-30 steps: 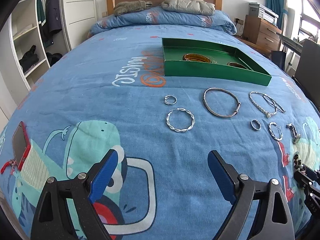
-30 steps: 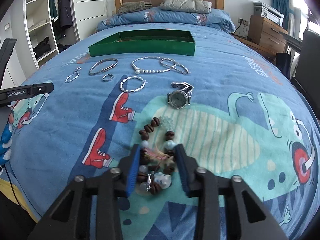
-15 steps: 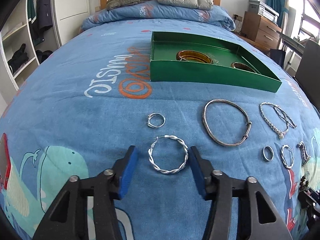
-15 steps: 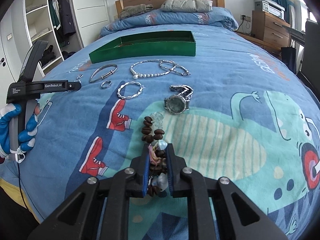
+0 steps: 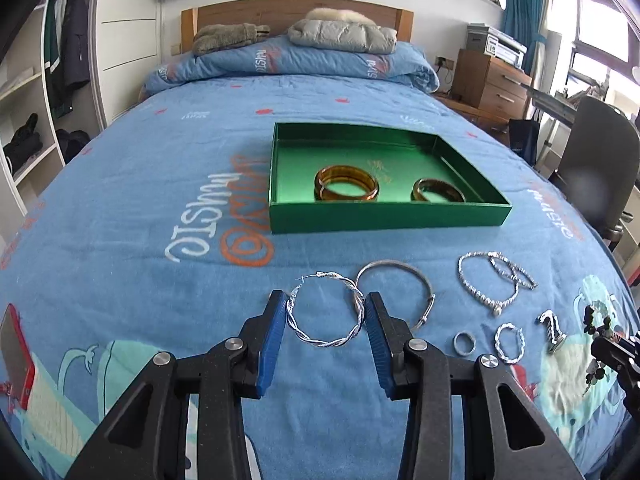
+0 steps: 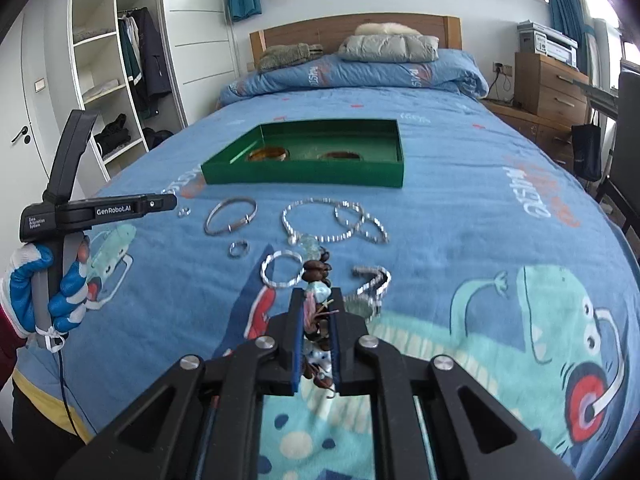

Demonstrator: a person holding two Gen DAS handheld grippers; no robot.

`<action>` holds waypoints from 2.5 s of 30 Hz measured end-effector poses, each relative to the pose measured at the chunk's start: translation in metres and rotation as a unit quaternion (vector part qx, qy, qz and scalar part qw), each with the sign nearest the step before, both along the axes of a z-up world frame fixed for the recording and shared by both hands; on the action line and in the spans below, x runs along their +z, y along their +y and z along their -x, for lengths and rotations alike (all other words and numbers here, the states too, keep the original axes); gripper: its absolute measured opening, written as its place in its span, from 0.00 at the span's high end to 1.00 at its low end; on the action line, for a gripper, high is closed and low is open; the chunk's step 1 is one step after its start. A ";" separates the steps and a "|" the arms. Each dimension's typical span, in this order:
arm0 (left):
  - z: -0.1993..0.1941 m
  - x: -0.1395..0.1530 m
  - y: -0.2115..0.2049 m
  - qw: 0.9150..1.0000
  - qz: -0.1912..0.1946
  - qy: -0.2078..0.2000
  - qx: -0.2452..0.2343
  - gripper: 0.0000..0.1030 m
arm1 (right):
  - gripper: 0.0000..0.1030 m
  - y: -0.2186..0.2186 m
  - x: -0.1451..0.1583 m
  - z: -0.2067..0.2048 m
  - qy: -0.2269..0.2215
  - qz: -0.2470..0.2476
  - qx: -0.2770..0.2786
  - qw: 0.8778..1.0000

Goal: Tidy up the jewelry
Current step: 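Grasp the beaded bracelet with the right tool while the left tool grasps the twisted silver hoop, then carry the hoop and beaded bracelet into the green tray and release both, then withdraw both open tools from the tray toward the remaining silver jewelry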

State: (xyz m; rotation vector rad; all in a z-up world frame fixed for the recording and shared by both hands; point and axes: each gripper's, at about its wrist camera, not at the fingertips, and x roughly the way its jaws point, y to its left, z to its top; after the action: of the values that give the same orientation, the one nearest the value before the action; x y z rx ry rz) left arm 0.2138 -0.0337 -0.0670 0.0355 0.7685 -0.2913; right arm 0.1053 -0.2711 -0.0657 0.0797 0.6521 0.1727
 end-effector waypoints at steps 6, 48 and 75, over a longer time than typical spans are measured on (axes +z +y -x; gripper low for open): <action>-0.043 0.026 -0.008 1.000 0.012 -0.015 -0.003 0.61 | 0.90 -0.005 0.045 -0.061 -0.050 -0.011 -0.003 0.999; -0.186 0.055 -0.034 0.998 -0.058 0.007 0.036 0.37 | 0.67 -0.045 0.043 -0.249 0.045 -0.012 -0.068 0.997; 0.100 0.119 0.058 0.998 -0.014 -0.041 0.054 0.35 | 0.67 -0.036 0.118 0.059 -0.017 -0.022 -0.086 0.996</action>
State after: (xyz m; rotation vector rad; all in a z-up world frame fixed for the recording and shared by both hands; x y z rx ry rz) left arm 0.1134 0.0246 0.0520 0.0311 0.6900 -0.1755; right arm 0.0467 -0.3069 0.0526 0.1752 0.6039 0.0217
